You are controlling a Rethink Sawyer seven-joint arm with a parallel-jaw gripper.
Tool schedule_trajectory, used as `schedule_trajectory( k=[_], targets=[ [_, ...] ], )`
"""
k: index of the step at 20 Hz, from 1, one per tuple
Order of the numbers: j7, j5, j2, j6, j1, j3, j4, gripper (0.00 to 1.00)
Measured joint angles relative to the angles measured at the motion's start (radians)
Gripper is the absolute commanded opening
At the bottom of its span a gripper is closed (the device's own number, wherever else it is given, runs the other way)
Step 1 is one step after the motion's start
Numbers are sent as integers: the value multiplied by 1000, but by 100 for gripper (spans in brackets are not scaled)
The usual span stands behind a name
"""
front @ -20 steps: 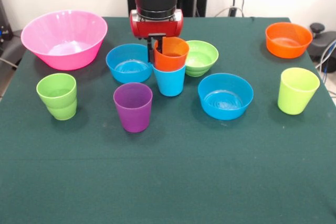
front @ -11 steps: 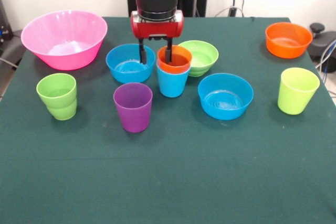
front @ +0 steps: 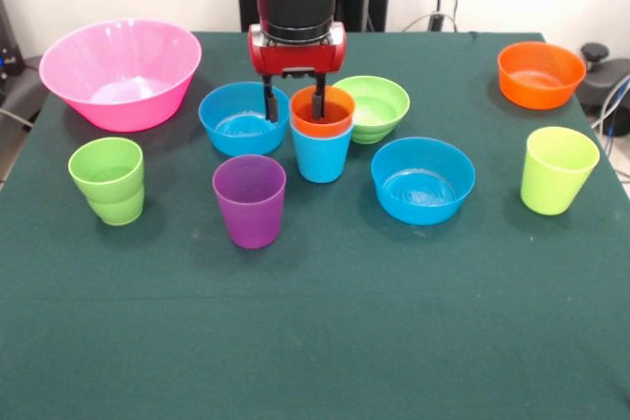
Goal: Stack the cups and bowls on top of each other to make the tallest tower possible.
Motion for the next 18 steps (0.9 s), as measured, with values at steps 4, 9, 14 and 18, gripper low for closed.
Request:
schedule_trajectory(
  k=[4,9,14,18],
  targets=[
    [0,0,1,0,0,0,0,100],
    [0,0,13,0,0,0,0,100],
    [0,-8,53,-8,0,1,-1,100],
    [0,-18,73,-38,1,2,-3,100]
  ],
)
